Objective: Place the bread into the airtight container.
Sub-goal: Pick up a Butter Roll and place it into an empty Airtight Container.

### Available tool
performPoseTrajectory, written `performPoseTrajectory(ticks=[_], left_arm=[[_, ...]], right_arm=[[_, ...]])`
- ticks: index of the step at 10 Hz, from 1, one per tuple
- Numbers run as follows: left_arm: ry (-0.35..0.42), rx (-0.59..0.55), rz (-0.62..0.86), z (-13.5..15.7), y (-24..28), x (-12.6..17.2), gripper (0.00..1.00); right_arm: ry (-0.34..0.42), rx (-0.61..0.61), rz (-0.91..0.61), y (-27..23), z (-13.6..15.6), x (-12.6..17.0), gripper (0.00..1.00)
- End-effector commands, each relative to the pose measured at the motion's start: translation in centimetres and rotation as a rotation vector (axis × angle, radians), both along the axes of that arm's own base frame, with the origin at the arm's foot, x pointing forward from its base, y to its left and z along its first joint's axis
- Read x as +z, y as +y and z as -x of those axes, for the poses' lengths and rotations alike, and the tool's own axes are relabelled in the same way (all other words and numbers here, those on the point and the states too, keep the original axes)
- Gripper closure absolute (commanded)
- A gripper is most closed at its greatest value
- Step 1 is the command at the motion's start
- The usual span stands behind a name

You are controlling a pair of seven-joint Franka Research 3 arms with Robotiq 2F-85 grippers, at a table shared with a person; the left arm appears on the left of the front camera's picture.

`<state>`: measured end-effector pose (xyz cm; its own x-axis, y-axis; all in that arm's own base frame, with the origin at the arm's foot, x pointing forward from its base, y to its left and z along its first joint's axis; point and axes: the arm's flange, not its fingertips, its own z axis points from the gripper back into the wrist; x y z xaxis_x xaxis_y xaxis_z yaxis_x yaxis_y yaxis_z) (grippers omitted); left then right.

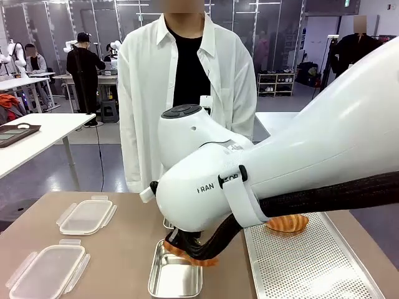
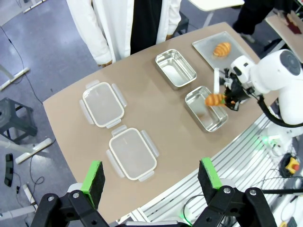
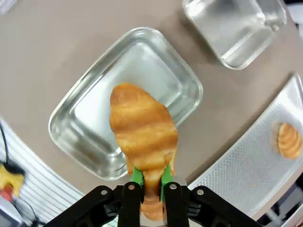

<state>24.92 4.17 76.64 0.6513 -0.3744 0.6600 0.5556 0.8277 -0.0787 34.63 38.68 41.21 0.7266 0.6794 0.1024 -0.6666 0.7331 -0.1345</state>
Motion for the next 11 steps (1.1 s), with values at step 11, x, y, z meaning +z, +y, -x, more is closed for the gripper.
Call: performPoseTrajectory(ticks=[11], left_arm=[[-0.007,-0.014,-0.007,0.0,0.0,0.1,0.00]], right_arm=[[0.141,-0.764,-0.212,1.2,-3.6,-3.9,1.00]])
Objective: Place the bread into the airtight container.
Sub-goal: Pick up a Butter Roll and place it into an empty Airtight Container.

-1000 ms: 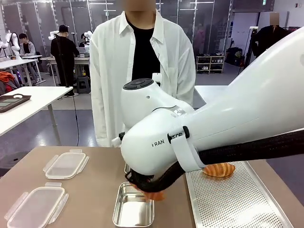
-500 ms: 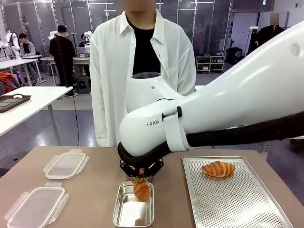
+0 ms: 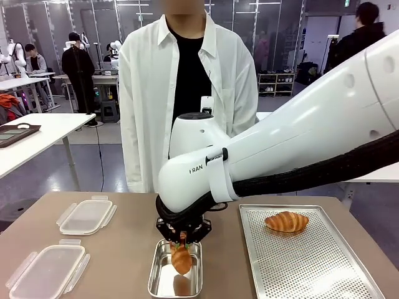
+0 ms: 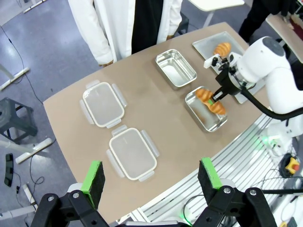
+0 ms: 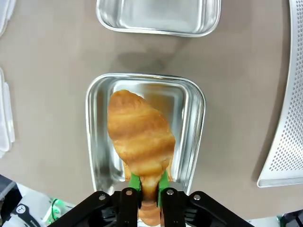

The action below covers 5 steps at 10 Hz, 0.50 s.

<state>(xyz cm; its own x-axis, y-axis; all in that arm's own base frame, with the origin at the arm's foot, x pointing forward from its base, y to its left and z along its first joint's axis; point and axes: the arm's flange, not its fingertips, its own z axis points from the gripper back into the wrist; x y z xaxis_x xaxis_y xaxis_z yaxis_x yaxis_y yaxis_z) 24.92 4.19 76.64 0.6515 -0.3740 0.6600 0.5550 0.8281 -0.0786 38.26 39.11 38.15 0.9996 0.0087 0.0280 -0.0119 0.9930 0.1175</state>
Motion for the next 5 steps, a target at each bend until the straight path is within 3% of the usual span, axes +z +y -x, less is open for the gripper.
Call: performPoseTrajectory(ticks=[1,2,3,5], left_arm=[[-0.007,-0.015,-0.007,0.01,-0.01,0.14,0.00],[-0.007,-0.015,-0.007,0.01,-0.01,0.14,0.00],[-0.007,-0.015,-0.007,0.01,-0.01,0.14,0.00],[-0.007,-0.015,-0.007,0.01,-0.01,0.14,0.00]], right_arm=[[-0.007,-0.041,0.020,0.70,0.06,-1.43,0.63],[-0.013,-0.040,0.022,0.68,0.05,-1.79,0.29],[-0.012,-0.041,0.024,0.58,-0.06,-1.92,0.06],[-0.010,-0.055,0.019,0.35,-0.23,-2.18,0.00]])
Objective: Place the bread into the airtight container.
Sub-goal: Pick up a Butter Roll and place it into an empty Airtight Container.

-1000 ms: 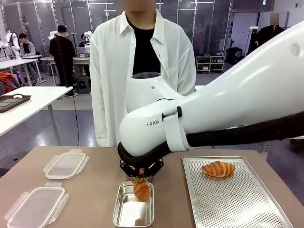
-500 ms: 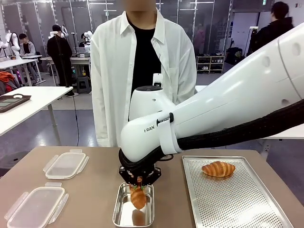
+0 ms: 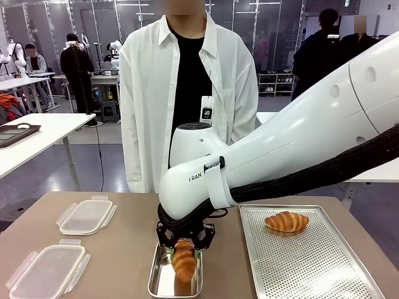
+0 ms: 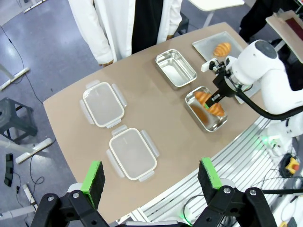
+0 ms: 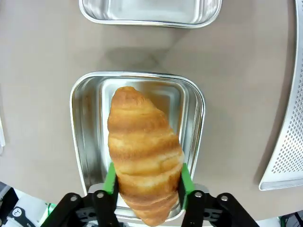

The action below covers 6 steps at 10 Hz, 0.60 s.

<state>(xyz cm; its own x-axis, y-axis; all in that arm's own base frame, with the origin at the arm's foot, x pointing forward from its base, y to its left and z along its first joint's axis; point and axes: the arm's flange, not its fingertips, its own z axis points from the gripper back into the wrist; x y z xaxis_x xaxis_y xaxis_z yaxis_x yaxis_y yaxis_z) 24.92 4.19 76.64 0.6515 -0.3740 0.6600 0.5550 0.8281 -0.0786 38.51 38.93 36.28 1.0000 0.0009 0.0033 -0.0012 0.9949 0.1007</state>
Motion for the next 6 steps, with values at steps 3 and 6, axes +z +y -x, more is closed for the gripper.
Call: performPoseTrajectory(ticks=[3,6], left_arm=[[-0.007,-0.015,-0.007,0.01,-0.01,0.14,0.00],[-0.007,-0.015,-0.007,0.01,-0.01,0.14,0.00]], right_arm=[[-0.020,-0.061,-0.011,0.18,-0.25,-0.47,0.00],[-0.004,-0.015,-0.004,-0.29,-0.39,-0.02,0.00]])
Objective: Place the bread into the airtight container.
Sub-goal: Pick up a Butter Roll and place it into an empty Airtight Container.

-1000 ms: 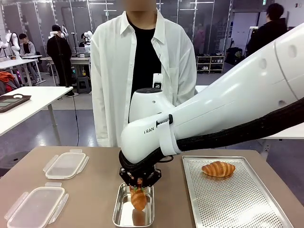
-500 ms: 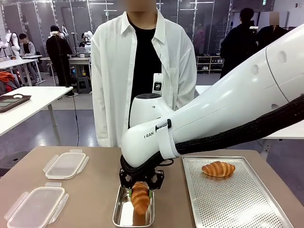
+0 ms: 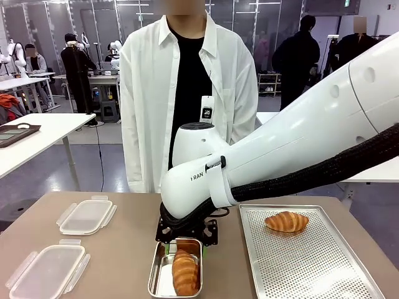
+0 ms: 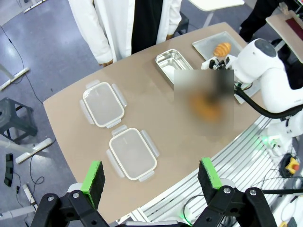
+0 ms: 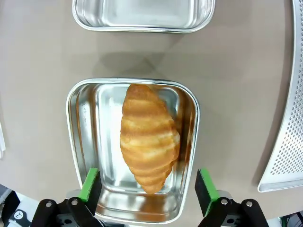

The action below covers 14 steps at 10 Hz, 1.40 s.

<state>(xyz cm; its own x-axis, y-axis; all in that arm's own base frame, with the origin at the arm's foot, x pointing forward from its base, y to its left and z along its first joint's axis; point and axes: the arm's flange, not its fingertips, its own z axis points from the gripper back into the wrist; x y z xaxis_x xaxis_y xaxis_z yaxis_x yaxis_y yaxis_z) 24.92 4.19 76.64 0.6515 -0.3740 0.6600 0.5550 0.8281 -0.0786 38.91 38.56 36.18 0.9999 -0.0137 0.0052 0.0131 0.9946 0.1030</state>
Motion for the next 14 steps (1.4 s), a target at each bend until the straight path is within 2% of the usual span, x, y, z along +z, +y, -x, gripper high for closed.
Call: performPoseTrajectory(ticks=[1,14], left_arm=[[-0.007,-0.015,-0.007,0.01,-0.01,0.14,0.00],[-0.007,-0.015,-0.007,0.01,-0.01,0.14,0.00]], right_arm=[[-0.002,-0.001,-0.002,0.08,0.01,0.08,0.00],[-0.002,-0.001,-0.002,0.08,0.01,0.08,0.00]])
